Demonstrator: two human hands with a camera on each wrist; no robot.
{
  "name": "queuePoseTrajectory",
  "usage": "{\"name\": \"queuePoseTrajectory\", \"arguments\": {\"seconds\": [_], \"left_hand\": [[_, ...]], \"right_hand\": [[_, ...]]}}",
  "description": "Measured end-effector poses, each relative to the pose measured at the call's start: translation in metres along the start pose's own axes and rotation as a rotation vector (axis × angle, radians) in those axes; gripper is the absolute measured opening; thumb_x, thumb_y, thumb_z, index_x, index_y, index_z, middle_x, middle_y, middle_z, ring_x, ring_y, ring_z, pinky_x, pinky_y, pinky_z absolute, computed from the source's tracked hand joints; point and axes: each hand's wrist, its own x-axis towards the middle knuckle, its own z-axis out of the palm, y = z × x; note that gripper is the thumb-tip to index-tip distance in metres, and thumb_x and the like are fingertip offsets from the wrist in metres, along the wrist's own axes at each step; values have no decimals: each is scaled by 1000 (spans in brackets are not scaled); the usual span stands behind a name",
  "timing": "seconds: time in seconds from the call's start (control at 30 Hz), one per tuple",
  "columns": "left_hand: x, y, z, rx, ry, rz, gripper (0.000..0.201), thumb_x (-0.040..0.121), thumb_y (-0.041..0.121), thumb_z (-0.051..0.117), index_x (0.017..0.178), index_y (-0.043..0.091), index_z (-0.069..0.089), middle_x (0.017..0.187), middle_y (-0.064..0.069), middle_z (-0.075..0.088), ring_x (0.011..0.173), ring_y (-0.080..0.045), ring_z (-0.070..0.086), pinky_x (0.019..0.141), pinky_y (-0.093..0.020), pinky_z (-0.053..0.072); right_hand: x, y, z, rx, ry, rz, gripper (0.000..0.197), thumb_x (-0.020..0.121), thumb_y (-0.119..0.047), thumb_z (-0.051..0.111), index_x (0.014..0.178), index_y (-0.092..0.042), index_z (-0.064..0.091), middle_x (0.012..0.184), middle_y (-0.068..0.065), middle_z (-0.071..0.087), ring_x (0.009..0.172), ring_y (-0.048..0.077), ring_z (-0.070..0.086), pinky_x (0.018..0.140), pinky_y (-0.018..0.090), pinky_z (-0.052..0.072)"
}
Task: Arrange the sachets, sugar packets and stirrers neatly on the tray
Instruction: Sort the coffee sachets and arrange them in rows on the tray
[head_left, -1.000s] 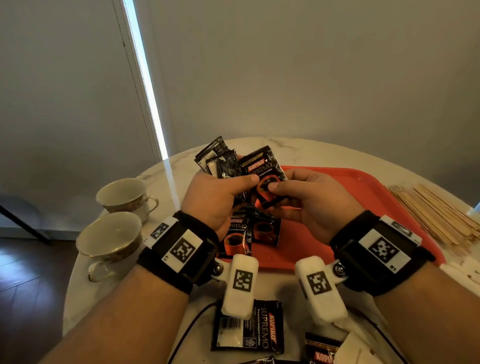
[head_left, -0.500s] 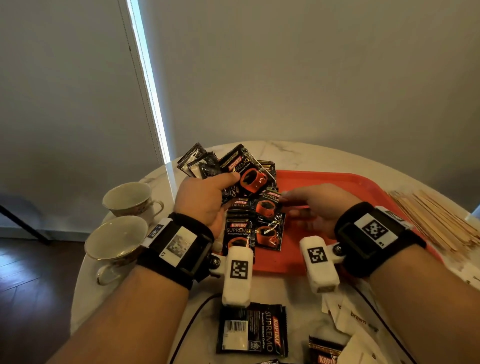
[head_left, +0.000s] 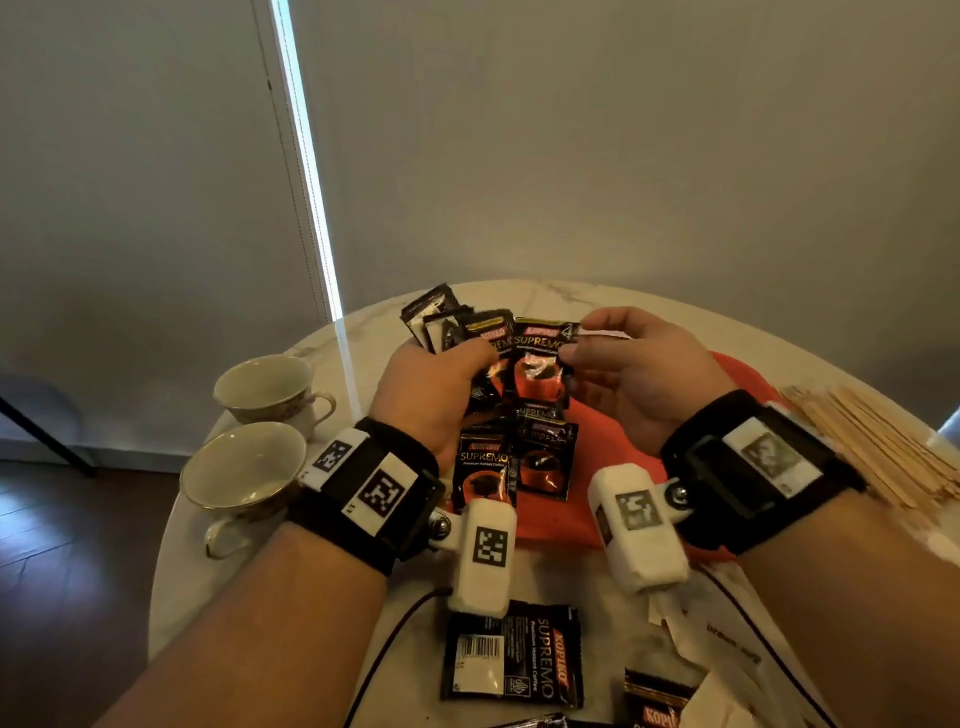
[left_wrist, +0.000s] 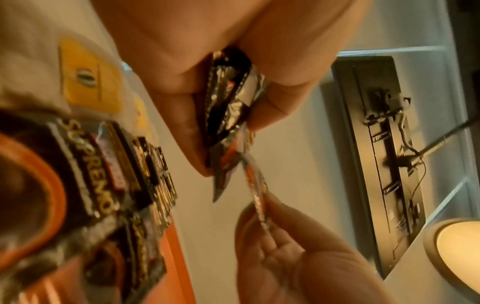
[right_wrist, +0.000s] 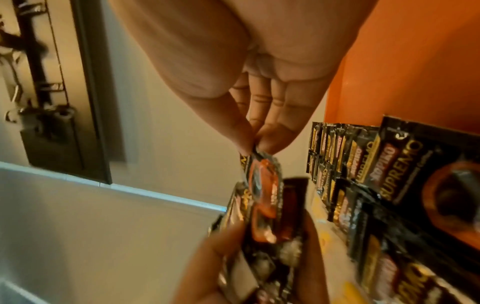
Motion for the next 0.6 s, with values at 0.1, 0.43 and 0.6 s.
{"name": "queuePoseTrajectory", "arguments": {"seconds": [0.1,0.43,0.6], "left_hand": [[-5,1,1,42,-82,-6,20,83,-2,78,103,1,73,95,-18,79,86,-31,78,73,-44,64],[-1,5,-3,-109,98,-51,13,89,2,75,98,5,67,64,-1,75,57,-12,74,47,-24,55],[-3,5,-2,-118,98,-71,14,90,1,74,98,5,65,59,0,73,52,-12,72,42,-22,52]], "right_hand": [[-4,4,5,-40,-2,7,37,82,14,70,109,-10,60,92,13,74,75,27,75,64,36,61],[-23,32,-30,-247,54,287,32,81,14,70,106,-5,65,89,18,74,61,21,68,54,31,58],[-26,39,-33,-363,49,340,27,78,12,74,102,0,67,78,12,72,60,19,67,56,30,59]]}}
